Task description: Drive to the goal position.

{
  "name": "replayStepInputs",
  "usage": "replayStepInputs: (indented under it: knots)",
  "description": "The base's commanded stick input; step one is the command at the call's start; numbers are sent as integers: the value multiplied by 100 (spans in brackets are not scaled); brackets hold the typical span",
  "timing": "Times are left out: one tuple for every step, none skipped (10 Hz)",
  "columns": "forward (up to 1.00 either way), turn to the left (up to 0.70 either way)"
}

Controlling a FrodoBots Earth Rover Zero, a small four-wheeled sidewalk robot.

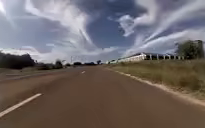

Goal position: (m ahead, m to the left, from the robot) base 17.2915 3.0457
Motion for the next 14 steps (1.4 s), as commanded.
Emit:
replayStepInputs:
  knots:
    - [85,-34]
    - [85,-26]
    - [85,-11]
    - [85,0]
    - [85,0]
    - [85,0]
    - [85,0]
    - [85,0]
    - [85,0]
    - [85,0]
    - [85,0]
    - [85,0]
    - [85,0]
    - [85,0]
